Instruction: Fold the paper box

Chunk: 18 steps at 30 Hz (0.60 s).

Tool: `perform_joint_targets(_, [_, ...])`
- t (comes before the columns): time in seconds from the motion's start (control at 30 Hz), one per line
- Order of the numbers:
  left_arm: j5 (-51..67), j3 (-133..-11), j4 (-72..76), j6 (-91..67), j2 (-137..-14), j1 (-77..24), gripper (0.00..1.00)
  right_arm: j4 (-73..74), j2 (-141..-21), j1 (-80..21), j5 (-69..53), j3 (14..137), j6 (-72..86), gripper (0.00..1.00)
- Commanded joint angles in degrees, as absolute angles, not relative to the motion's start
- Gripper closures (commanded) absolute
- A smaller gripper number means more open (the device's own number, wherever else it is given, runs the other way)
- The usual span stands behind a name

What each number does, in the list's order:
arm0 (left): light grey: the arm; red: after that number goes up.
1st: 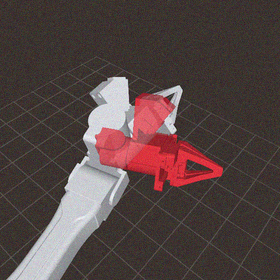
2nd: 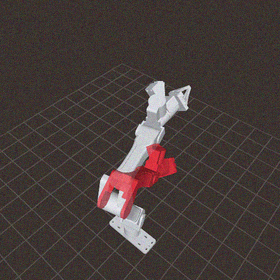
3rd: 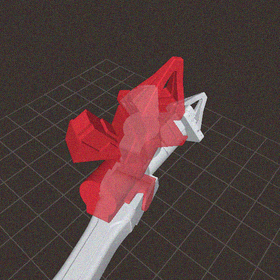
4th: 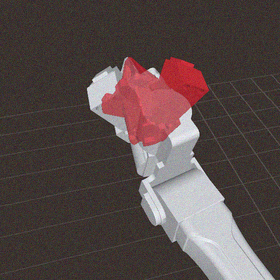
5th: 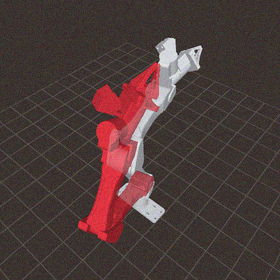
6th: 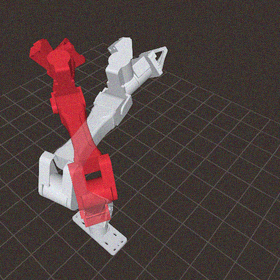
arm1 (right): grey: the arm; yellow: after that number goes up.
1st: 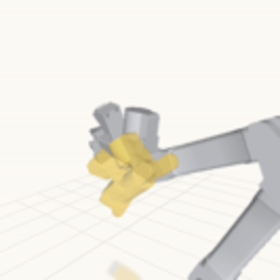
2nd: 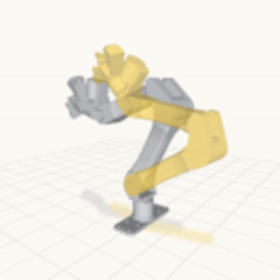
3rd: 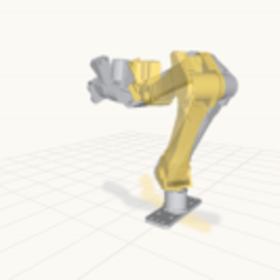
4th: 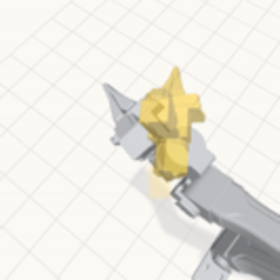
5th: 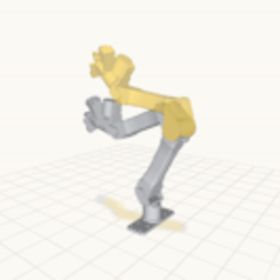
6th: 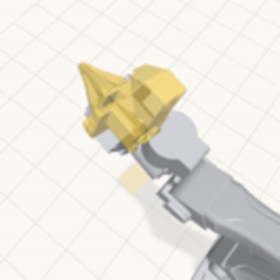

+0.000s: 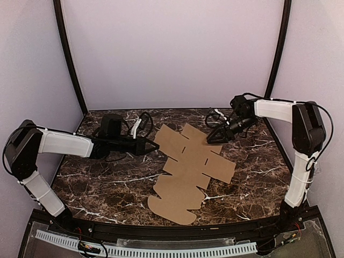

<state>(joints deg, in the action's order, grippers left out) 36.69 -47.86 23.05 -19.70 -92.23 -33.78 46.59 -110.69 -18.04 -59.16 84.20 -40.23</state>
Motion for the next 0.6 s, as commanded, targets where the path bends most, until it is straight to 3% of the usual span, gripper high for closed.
perform_joint_targets(0.0, [34.8,-46.5,24.2,-19.7,-90.9,-34.1,0.99,49.5,-111.6,-19.9,-59.7,84.3,-42.5,0.67])
perform_joint_targets(0.13, [33.9,-46.2,25.0,-19.9,-91.0,-34.1,0.99,47.7,-110.2,-20.4,-59.4,83.3,-41.3,0.73])
perform_joint_targets(0.47, [40.4,-46.3,26.2,-18.3,-89.5,-34.8,0.99,45.9,-109.4,-19.2,-50.1,91.9,-40.8,0.29])
perform_joint_targets(0.57, [41.9,-46.9,26.2,-18.4,-89.5,-34.8,0.99,49.9,-114.1,-19.2,-51.1,97.8,-41.8,0.25])
